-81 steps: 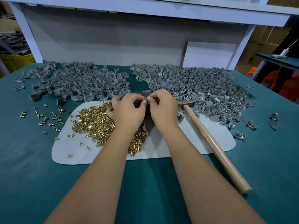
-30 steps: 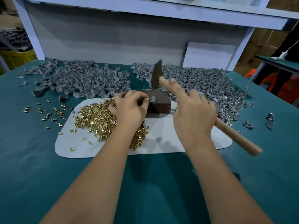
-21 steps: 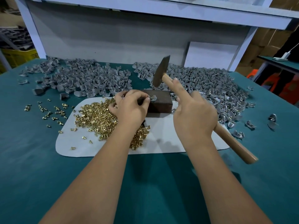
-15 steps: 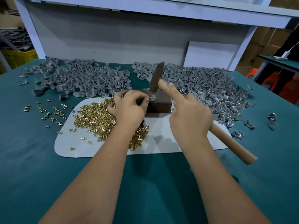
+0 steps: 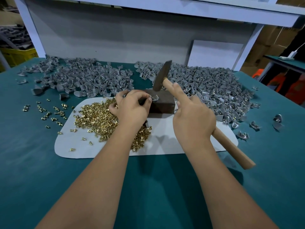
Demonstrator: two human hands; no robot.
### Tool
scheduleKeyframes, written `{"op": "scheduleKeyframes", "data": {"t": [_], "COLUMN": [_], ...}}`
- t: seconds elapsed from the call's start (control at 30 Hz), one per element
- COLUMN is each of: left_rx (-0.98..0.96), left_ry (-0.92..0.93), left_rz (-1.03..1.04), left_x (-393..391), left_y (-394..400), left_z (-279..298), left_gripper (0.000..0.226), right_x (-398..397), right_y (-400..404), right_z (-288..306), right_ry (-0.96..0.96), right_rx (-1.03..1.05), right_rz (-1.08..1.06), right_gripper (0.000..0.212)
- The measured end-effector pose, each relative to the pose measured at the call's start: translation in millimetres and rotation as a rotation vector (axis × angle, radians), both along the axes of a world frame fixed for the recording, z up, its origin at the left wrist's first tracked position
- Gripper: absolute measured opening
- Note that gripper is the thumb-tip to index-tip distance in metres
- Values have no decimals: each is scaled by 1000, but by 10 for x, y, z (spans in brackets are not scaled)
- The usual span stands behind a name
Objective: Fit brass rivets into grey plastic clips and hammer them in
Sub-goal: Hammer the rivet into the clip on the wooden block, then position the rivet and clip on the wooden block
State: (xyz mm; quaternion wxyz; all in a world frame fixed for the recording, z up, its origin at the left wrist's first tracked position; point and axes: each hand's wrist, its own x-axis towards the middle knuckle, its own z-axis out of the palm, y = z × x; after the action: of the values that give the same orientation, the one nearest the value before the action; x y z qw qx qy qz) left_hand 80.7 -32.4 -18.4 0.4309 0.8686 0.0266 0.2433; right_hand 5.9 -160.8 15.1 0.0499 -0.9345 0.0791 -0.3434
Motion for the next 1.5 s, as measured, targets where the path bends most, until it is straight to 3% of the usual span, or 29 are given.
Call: {"op": "scheduleKeyframes", "data": {"t": [0.1, 0.33, 0.5, 0.57, 0.63, 0.73, 0.87, 1.03, 1.3, 1.5], "left_rx": [3, 28, 34, 26, 25, 15, 38, 43, 49, -15], "left_ry": [31, 61, 55, 60, 71, 73, 69, 49, 38, 63], "left_rz": [-21, -56, -63, -64, -68, -76, -54, -55, -57, -43], "left_x": [3, -27, -42, -48, -52, -53, -43, -42, -41, -31], "left_y": [4, 27, 35, 31, 30, 33, 27, 33, 40, 20], "left_z": [2, 31, 36, 44, 48, 48, 59, 77, 80, 74], "left_gripper": [10, 5, 6, 6, 5, 5, 3, 3, 4, 8], "right_x": [24, 114, 117, 113, 136, 226, 457, 643, 637, 583], "right_y": [-83, -421, -582, -573, -501, -248, 48, 139, 205, 171], "right_z": [24, -3, -70, -65, -63, -2, 55, 24, -118, -134], "right_ry": [-44, 168, 344, 359, 219, 69, 148, 214, -9, -58], "right_rx": [85, 186, 367, 276, 103, 174, 192, 121, 175, 291], "right_rz": [-36, -201, -210, -277, -301, 18, 316, 309, 347, 415], "right_gripper": [64, 56, 30, 22, 23, 26, 33, 26, 8, 10]}}
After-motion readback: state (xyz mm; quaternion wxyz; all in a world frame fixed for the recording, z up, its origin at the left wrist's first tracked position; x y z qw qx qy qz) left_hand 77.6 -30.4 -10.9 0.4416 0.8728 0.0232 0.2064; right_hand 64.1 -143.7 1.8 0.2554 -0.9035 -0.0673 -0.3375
